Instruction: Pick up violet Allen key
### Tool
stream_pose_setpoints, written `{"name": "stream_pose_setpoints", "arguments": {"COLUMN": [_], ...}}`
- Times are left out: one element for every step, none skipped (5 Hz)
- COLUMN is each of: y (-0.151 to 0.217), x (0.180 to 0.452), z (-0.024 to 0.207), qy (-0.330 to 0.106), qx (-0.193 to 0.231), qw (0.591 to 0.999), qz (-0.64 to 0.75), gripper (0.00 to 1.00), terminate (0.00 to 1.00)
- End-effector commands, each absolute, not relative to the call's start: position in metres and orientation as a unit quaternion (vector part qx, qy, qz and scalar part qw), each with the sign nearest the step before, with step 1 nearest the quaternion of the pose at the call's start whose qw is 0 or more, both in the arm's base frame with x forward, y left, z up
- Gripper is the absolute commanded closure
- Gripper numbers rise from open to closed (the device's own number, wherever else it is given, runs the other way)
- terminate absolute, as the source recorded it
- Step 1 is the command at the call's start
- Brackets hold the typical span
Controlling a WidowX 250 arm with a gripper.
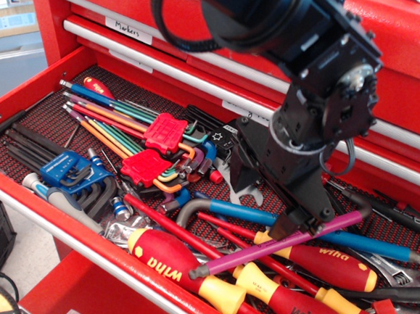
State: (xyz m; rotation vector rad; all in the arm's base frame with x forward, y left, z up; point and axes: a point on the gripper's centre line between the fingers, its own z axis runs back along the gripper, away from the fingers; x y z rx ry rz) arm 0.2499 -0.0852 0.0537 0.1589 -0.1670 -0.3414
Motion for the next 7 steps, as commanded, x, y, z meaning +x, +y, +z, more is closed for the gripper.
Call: {"name": "stream_pose_setpoints", "arguments": {"y": [-0.087,-0.085,-0.085,-0.088,-0.089,-0.089,-0.077], "x": [0.254,0.255,0.254,0.253,0.253,0.249,0.251], "z": [0.032,0.019,0.008,0.005,0.011,0.028,0.042], "qy": [-0.106,-0.106,-0.106,-0.106,-0.103,-0.101,-0.087], "qx": [0.057,0.05,0.033,0.032,0.035,0.058,0.076], "qw": [0.98,0.981,0.983,0.984,0.983,0.978,0.971], "qz": [-0.16,-0.156,-0.145,-0.14,-0.146,-0.172,-0.208], "gripper": [0.0,0.0,0.0,1.0,1.0,1.0,1.0], "terminate": [0.0,0.0,0.0,0.0,0.0,0.0,0.0]}}
